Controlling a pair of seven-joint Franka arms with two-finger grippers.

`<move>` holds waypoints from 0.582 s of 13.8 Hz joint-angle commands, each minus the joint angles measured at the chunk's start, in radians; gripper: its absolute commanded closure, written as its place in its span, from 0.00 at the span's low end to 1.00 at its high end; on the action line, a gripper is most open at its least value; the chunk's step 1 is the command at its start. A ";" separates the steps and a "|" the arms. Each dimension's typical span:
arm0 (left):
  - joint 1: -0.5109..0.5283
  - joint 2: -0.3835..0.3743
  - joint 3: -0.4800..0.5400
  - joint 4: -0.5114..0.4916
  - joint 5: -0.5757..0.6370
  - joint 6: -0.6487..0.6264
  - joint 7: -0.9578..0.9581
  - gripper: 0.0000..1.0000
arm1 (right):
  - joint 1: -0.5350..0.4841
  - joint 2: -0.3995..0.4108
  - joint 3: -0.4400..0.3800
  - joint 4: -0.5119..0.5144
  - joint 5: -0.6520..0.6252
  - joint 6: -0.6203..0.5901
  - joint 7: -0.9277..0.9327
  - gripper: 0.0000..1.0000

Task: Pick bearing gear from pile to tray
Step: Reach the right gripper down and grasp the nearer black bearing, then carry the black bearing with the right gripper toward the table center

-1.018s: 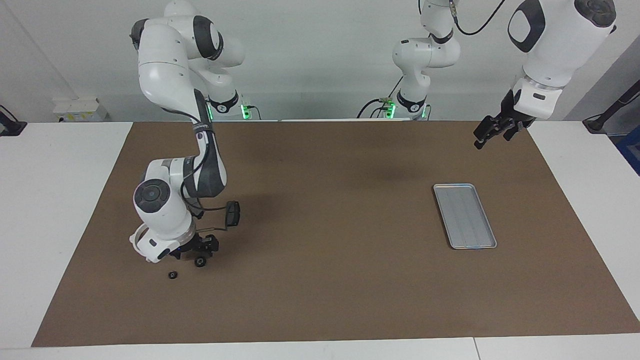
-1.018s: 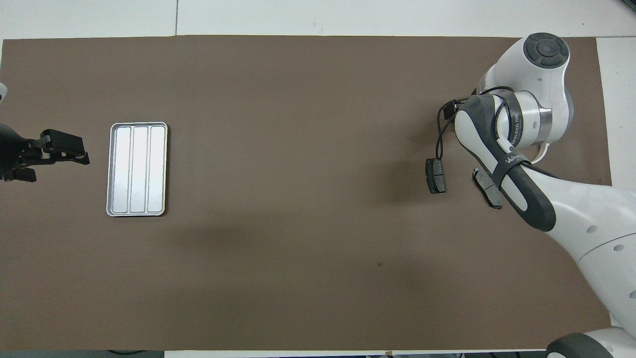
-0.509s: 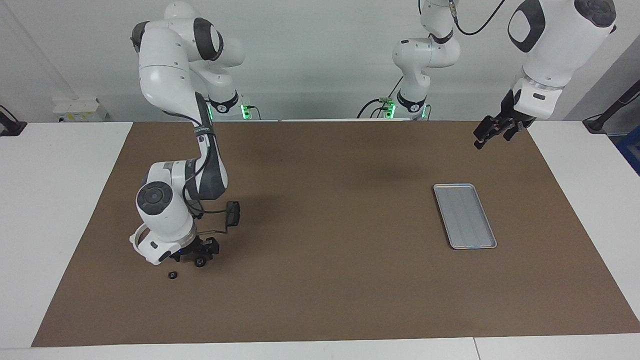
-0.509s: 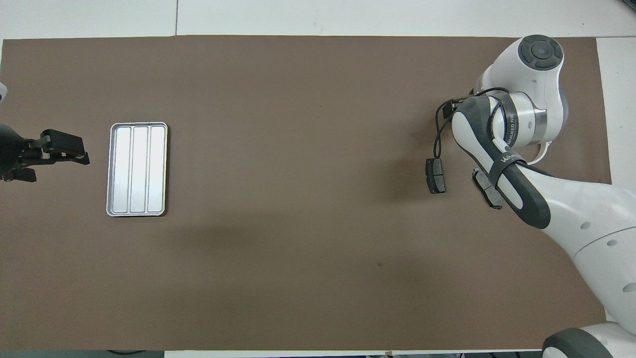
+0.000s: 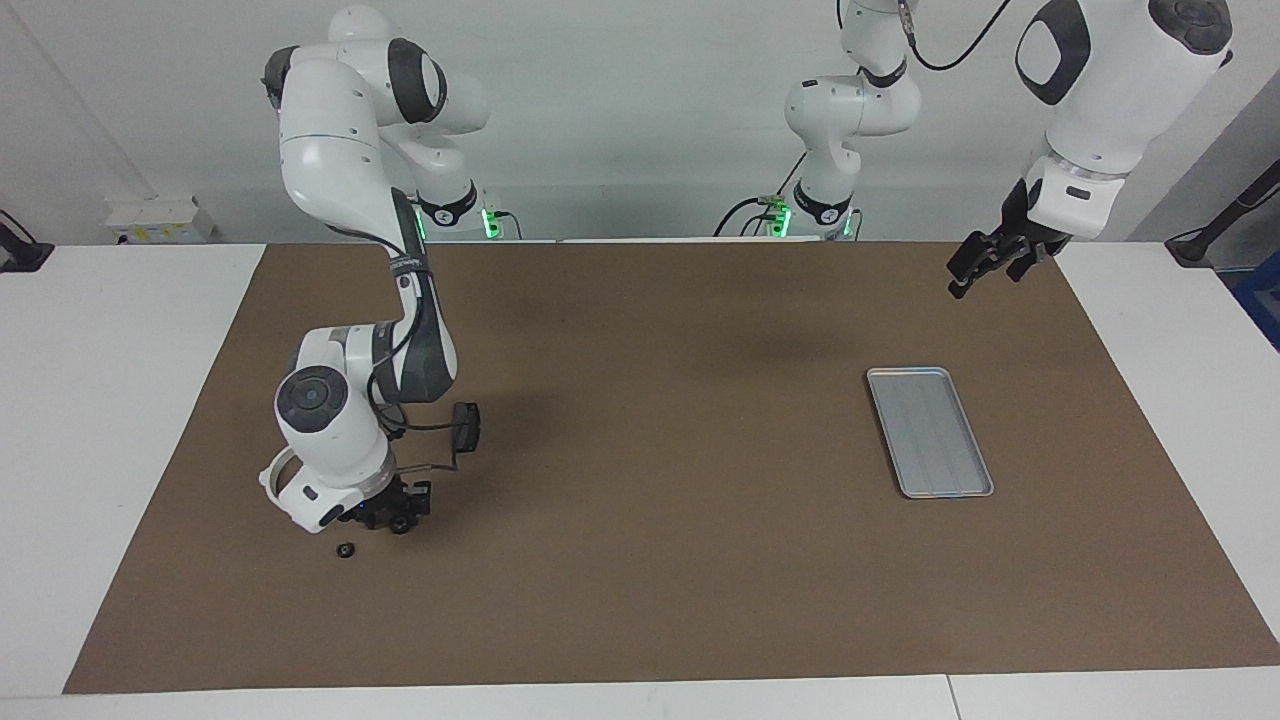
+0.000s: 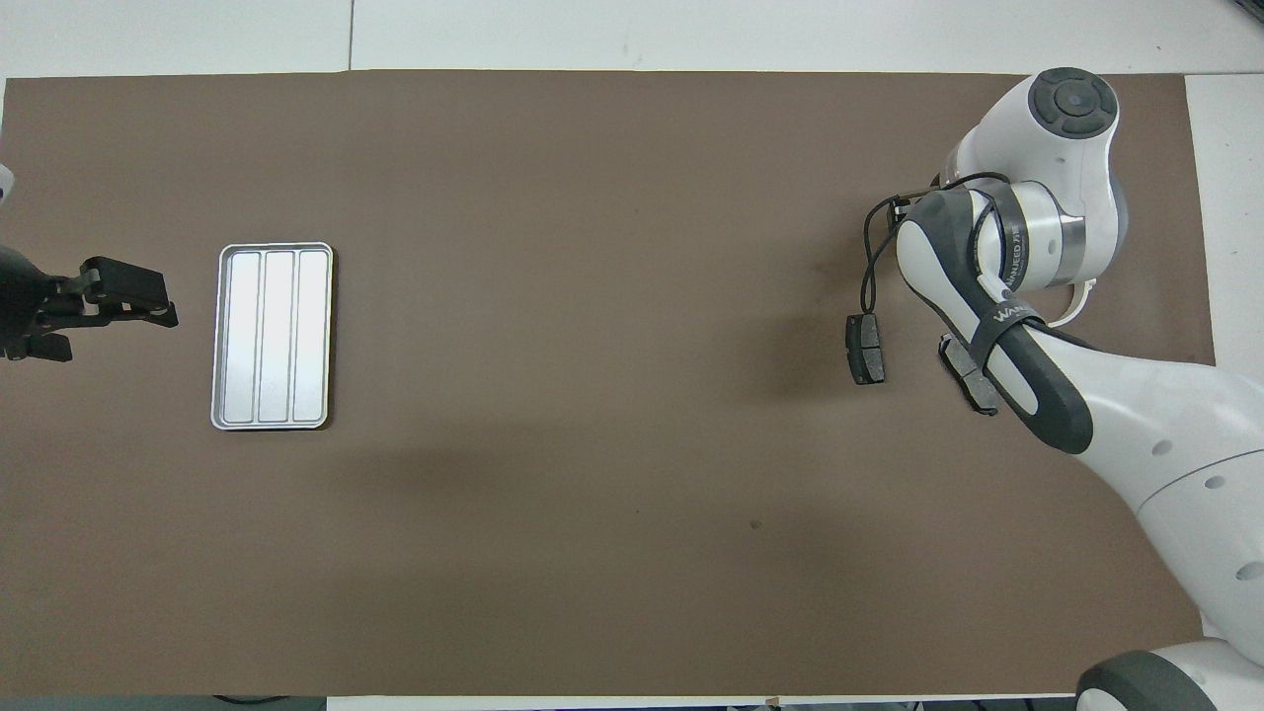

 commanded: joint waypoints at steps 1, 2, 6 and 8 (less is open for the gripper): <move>-0.011 -0.009 0.011 0.007 -0.009 -0.021 0.001 0.00 | -0.007 0.024 0.009 0.018 -0.027 0.014 0.026 0.51; -0.011 -0.009 0.011 0.006 -0.009 -0.021 0.001 0.00 | -0.006 0.024 0.009 0.017 -0.027 0.014 0.023 0.57; -0.011 -0.009 0.011 0.007 -0.009 -0.021 0.001 0.00 | -0.007 0.028 0.009 0.017 -0.025 0.014 0.018 0.72; -0.011 -0.009 0.011 0.007 -0.009 -0.021 0.001 0.00 | -0.006 0.028 0.009 0.017 -0.028 0.014 0.018 0.79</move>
